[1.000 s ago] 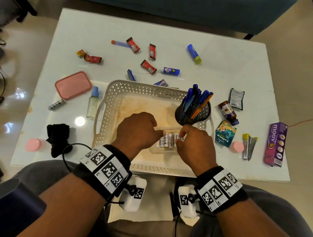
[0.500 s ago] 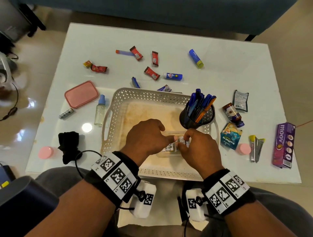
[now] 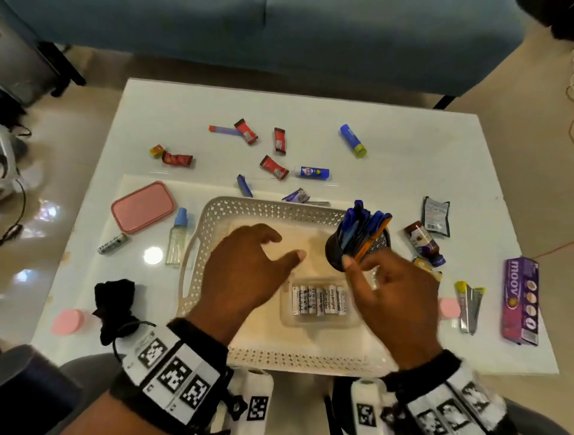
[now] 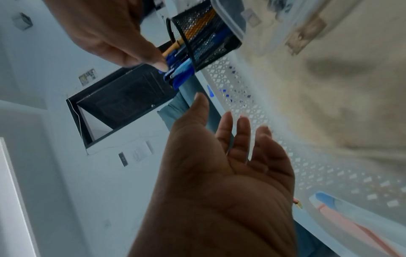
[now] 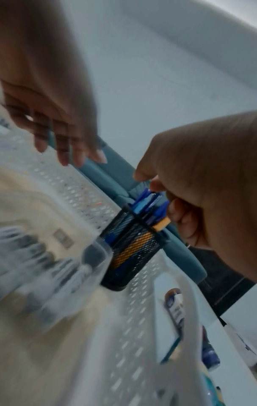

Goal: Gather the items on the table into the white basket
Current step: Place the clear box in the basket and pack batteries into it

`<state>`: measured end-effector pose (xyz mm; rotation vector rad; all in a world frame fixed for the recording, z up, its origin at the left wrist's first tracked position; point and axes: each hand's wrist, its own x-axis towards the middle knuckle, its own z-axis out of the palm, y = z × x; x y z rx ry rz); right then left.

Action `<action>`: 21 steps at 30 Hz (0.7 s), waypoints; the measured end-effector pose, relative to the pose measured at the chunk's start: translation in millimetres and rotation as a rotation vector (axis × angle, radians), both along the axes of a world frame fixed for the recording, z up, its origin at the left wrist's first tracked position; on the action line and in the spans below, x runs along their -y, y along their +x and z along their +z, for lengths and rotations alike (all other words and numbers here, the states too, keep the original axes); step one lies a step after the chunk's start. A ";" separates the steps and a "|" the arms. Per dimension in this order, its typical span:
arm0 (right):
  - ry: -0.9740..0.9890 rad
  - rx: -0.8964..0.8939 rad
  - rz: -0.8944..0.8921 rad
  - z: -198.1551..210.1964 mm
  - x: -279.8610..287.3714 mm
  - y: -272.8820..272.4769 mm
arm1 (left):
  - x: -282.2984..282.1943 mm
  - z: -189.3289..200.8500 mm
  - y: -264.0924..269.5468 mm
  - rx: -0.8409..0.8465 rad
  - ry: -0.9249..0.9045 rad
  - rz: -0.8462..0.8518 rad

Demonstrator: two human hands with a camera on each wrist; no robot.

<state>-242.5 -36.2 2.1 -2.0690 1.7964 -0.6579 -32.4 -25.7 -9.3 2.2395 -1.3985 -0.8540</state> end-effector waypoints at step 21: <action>0.319 -0.287 -0.210 -8.0 29.9 -44.5 | -22.8 -9.6 37.1 0.236 0.287 0.036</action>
